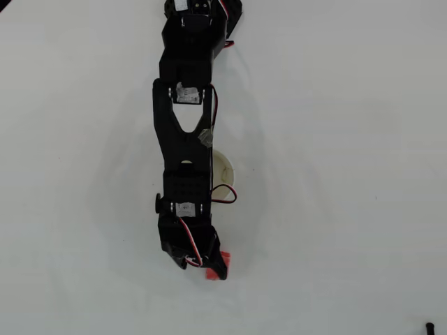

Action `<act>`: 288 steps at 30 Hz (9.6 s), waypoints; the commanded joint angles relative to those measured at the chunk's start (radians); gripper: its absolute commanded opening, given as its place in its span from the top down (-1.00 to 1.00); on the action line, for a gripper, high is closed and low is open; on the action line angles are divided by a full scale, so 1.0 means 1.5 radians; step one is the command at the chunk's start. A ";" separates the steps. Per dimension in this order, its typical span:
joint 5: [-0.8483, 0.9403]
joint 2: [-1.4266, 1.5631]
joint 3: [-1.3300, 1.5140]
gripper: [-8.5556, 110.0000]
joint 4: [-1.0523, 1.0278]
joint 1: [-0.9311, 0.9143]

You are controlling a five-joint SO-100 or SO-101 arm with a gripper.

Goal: Grasp a red cube and put it in the cup.

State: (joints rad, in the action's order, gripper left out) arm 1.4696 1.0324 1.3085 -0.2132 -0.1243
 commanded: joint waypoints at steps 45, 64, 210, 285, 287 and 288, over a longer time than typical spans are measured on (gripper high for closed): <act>0.007 -0.064 -0.160 0.36 -0.049 0.028; 0.007 -0.081 -0.177 0.36 -0.045 0.028; -0.009 0.807 0.553 0.69 -0.091 0.026; -0.009 1.027 0.714 0.70 -0.137 0.012; -0.009 1.029 0.714 0.70 -0.143 0.014; -0.009 1.032 0.715 0.70 -0.146 0.017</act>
State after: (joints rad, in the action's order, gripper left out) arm 1.4696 2.5433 2.3915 -0.4264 -0.1043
